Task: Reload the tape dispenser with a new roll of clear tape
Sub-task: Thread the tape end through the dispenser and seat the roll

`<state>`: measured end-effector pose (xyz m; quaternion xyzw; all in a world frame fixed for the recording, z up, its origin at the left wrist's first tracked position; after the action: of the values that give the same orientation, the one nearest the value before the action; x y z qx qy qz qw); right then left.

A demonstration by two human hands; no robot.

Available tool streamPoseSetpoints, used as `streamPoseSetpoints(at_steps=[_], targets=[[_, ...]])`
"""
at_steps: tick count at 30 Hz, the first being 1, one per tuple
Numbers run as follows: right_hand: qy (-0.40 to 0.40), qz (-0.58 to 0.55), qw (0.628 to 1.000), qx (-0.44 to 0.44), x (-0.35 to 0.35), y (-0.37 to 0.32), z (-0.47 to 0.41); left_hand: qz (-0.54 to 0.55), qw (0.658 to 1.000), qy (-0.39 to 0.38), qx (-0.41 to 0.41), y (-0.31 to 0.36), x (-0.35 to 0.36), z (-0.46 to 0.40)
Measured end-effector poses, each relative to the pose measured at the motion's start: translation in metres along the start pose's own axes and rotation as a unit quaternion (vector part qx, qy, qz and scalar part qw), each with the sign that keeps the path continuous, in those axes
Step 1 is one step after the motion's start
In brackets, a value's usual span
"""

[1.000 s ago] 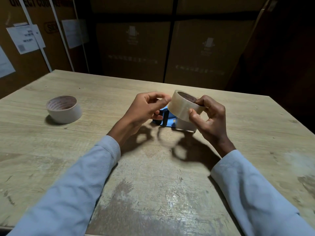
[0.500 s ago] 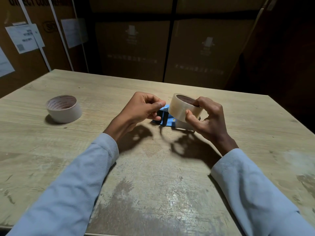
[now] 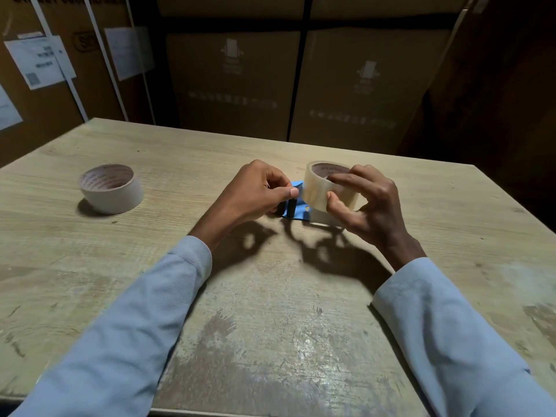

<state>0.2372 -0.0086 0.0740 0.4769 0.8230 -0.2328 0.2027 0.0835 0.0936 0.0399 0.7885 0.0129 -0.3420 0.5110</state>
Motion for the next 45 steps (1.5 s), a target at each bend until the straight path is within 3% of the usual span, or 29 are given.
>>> streamPoseSetpoints(at_steps=[3, 9, 17, 31, 42, 45], targets=[[0.0, 0.001, 1.0, 0.023, -0.002, 0.008, 0.0, -0.008, 1.0, 0.018, 0.022, 0.008, -0.001, 0.001], [0.004, 0.0, 1.0, 0.022, -0.002, 0.002, -0.003, 0.204, 0.978, -0.024, -0.039, 0.004, 0.009, 0.002], [0.007, 0.045, 0.999, 0.013, -0.002, -0.001, -0.005, 0.311, 0.948, -0.011, -0.067, 0.01, 0.002, 0.006], [-0.011, 0.045, 0.999, -0.028, 0.003, -0.011, -0.005, 0.489, 0.858, -0.026, -0.153, 0.007, 0.008, 0.017], [-0.021, 0.064, 0.997, -0.026, 0.007, -0.011, -0.006, 0.459, 0.88, -0.065, -0.106, 0.017, 0.007, 0.016], [-0.009, 0.062, 0.997, -0.04, 0.003, -0.018, -0.008, 0.412, 0.904, -0.049, -0.099, 0.014, 0.006, 0.015]])
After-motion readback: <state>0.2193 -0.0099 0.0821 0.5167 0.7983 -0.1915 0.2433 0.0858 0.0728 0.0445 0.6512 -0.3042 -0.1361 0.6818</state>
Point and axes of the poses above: each hand's wrist, its own z-axis away from the middle knuckle, its own x-axis out of the palm, y = z × x, the point moved 9 cm from there along -z, towards the middle knuckle, and after that the axes turned 1 degree about -x, right-handed, at the moved point
